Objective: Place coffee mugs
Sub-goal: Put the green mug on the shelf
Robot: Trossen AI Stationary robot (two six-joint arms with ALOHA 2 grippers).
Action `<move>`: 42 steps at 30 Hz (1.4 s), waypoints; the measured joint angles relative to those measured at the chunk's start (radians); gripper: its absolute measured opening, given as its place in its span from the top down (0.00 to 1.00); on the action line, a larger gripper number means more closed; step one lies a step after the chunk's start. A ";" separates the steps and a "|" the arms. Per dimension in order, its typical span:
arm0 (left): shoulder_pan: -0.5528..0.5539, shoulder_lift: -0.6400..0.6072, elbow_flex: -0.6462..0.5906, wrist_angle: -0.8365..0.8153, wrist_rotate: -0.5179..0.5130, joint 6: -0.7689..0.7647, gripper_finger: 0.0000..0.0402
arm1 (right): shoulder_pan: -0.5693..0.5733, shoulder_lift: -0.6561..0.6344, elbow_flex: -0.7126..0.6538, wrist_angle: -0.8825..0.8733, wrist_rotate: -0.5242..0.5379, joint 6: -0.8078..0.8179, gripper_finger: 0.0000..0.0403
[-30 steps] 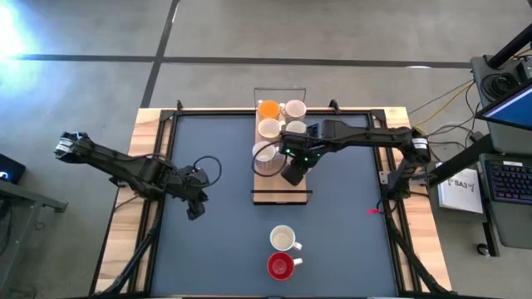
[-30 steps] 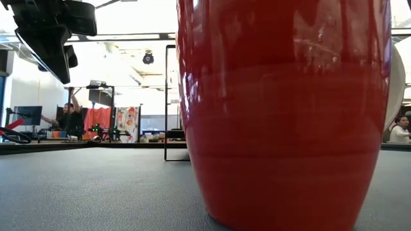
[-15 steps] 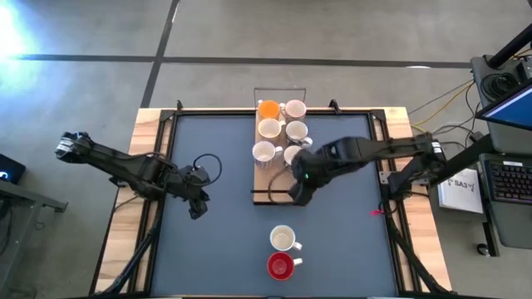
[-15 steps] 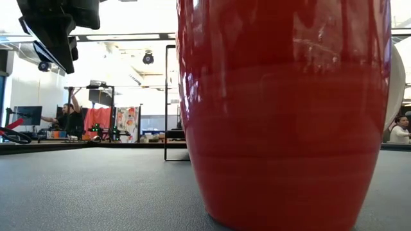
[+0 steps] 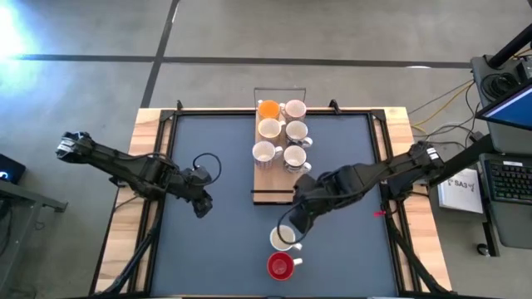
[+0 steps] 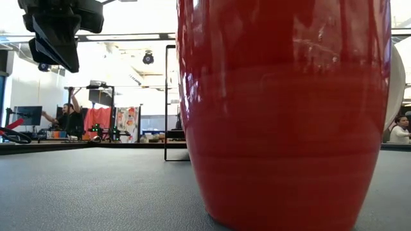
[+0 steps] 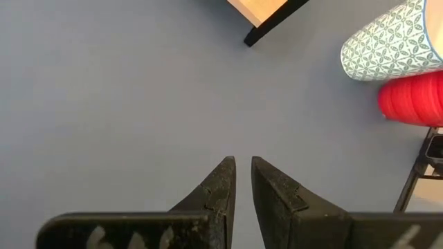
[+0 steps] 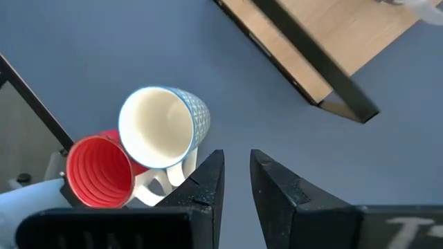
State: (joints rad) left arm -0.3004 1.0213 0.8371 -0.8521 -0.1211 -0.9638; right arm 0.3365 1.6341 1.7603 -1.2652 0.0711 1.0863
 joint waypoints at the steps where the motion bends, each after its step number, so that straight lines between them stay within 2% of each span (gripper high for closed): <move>1: 0.000 0.000 0.000 0.001 0.000 0.000 0.93 | 0.003 0.005 0.000 0.000 -0.001 -0.002 0.85; 17: -0.006 0.007 0.000 0.146 0.017 -0.027 0.93 | 0.085 0.125 0.000 0.026 -0.001 -0.001 0.85; 33: -0.041 0.008 0.000 0.160 0.029 -0.059 0.93 | 0.133 0.215 0.000 0.103 -0.019 0.018 0.86; 42: -0.070 0.008 0.000 0.145 0.034 -0.020 0.93 | 0.133 0.219 0.000 0.152 -0.014 0.073 0.95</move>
State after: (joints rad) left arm -0.3701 1.0294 0.8375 -0.7071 -0.0872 -0.9835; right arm 0.4690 1.8528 1.7599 -1.1131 0.0574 1.1588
